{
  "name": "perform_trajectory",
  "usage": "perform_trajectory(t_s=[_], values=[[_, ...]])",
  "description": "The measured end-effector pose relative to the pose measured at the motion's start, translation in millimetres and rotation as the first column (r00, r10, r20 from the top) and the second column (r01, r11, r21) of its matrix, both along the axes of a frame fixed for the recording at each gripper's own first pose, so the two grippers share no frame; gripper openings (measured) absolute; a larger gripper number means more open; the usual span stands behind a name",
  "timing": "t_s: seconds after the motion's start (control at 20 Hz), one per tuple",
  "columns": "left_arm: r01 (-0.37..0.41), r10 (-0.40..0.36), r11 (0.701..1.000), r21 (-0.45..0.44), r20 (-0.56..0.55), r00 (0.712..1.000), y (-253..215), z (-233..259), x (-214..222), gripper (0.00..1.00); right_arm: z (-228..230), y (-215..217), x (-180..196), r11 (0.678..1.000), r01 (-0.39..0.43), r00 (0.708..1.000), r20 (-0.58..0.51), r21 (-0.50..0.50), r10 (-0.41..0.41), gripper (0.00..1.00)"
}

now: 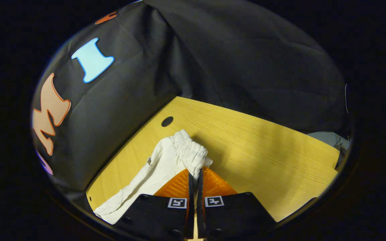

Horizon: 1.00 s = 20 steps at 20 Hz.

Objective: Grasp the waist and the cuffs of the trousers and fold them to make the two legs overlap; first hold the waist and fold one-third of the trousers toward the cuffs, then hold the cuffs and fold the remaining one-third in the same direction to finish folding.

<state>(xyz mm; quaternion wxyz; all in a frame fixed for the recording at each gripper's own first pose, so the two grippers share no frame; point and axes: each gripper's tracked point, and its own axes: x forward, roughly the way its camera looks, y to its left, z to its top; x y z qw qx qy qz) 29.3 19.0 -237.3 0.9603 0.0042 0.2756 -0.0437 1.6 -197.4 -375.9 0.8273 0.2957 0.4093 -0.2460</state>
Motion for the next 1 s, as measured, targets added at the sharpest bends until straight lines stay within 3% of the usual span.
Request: perform_trajectory(t_s=[0.3, 0.55, 1.0], values=[[-0.011, 0.011, 1.0, -0.03, 0.004, 1.0, 1, 1, -1, 0.96, 7, 18, 20, 0.984, -0.179, 0.97, 0.165, 0.0, 0.177, 0.05], [-0.041, 0.04, 0.998, -0.051, -0.008, 0.999, 4, 1, -3, 0.96, 5, 20, 20, 0.948, -0.318, 0.917, 0.247, -0.016, 0.312, 0.05], [-0.099, 0.098, 0.992, -0.071, -0.02, 0.995, 6, -1, -1, 0.96, -4, 28, 20, 0.868, -0.497, 0.821, 0.331, 0.012, 0.465, 0.05]])
